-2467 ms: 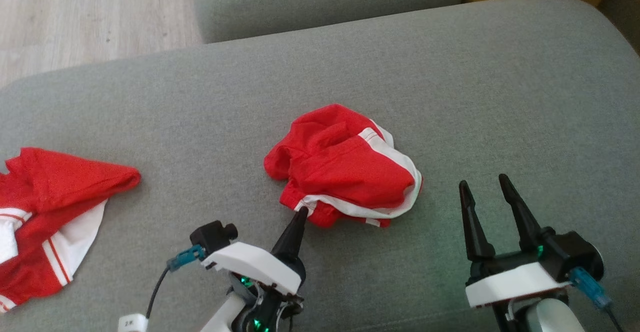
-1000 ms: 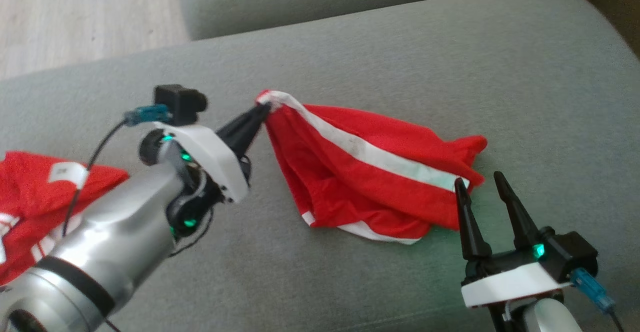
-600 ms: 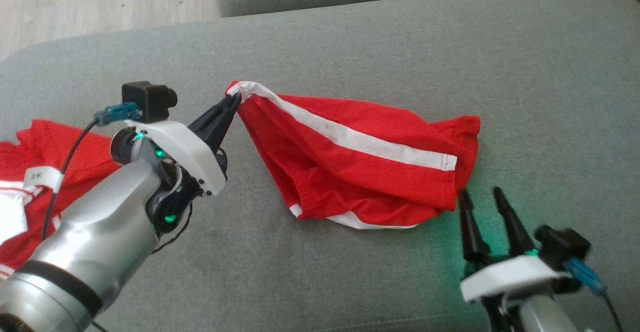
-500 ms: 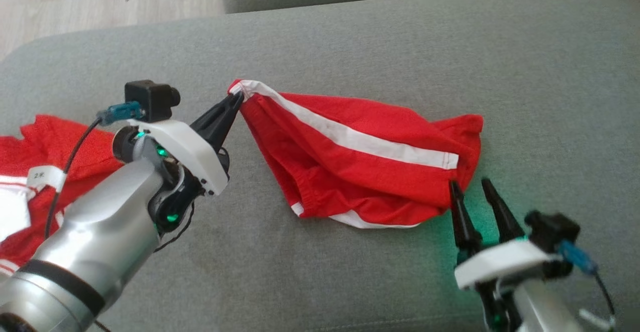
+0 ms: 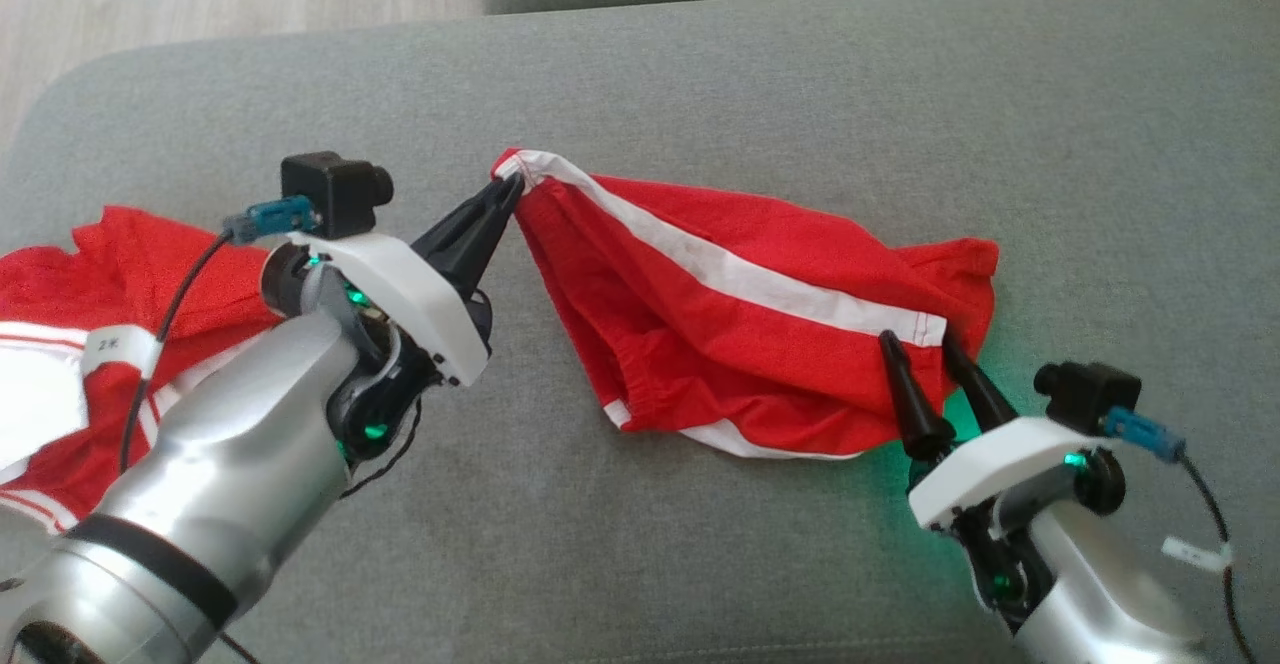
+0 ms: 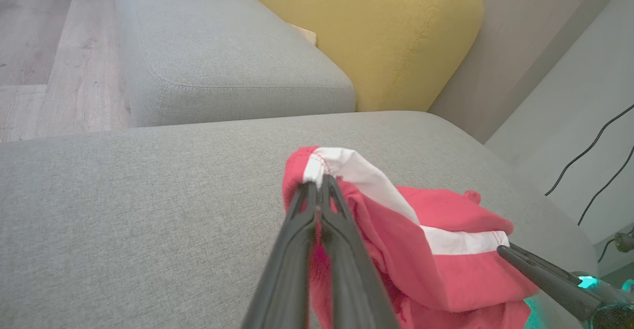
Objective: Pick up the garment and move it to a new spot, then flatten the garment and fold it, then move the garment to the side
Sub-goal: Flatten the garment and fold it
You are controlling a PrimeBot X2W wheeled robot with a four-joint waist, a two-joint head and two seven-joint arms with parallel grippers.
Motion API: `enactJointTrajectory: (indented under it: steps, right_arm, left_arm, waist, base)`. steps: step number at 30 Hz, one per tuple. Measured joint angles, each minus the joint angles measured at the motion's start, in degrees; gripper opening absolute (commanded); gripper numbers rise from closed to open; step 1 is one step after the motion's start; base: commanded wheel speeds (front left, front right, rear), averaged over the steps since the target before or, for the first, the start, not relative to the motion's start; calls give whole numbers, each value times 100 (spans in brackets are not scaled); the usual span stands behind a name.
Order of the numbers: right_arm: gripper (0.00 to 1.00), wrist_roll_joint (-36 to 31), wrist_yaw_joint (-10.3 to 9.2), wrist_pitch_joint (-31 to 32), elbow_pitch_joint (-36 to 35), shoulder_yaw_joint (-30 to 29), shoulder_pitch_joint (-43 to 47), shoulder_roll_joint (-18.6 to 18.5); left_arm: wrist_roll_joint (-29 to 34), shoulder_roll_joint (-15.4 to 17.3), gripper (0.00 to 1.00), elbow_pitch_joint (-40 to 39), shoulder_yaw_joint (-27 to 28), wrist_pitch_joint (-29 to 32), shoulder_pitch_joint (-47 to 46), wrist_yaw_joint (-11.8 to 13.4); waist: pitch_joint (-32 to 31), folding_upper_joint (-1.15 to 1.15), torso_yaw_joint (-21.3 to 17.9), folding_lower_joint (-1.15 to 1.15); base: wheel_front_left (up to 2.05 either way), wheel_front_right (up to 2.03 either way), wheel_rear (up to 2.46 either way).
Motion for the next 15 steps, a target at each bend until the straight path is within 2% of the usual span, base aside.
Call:
enactJointTrajectory:
  steps: [6, 8, 10, 12, 13, 14, 15]
  right_arm:
    - [100, 422, 0, 27, 96, 400, -285, -168]
    - [87, 503, 0, 26, 125, 528, -327, -210]
    - [63, 573, 0, 9, 166, 617, -375, -243]
    - [31, 603, 0, -53, 183, 686, -402, -271]
    - [5, 612, 0, -94, 208, 720, -414, -293]
    - [0, 615, 0, -120, 232, 750, -428, -322]
    - [0, 615, 0, -144, 245, 783, -439, -356]
  left_arm:
    - [33, -64, 0, -23, -1, 0, 3, 0]
    - [41, -69, 0, -24, -4, 0, 4, 0]
    - [41, -70, 0, -24, -7, 0, 14, 0]
    - [41, -67, 0, -21, -5, 0, 54, 0]
    - [41, -67, 0, -20, -4, 0, 83, 0]
    - [41, -67, 0, -19, -5, 0, 108, 0]
    - [42, -68, 0, -15, -4, 0, 121, 0]
  waist:
    - [-11, 0, 84, 0]
    - [-11, 0, 103, 0]
    - [-19, 0, 124, 0]
    - [-33, 0, 133, 0]
    - [-44, 0, 132, 0]
    - [-56, 0, 130, 0]
    - [-70, 0, 129, 0]
  base:
    - [0, 0, 0]
    - [0, 0, 0]
    - [0, 0, 0]
    - [0, 0, 0]
    - [0, 0, 0]
    - [0, 0, 0]
    - [0, 0, 0]
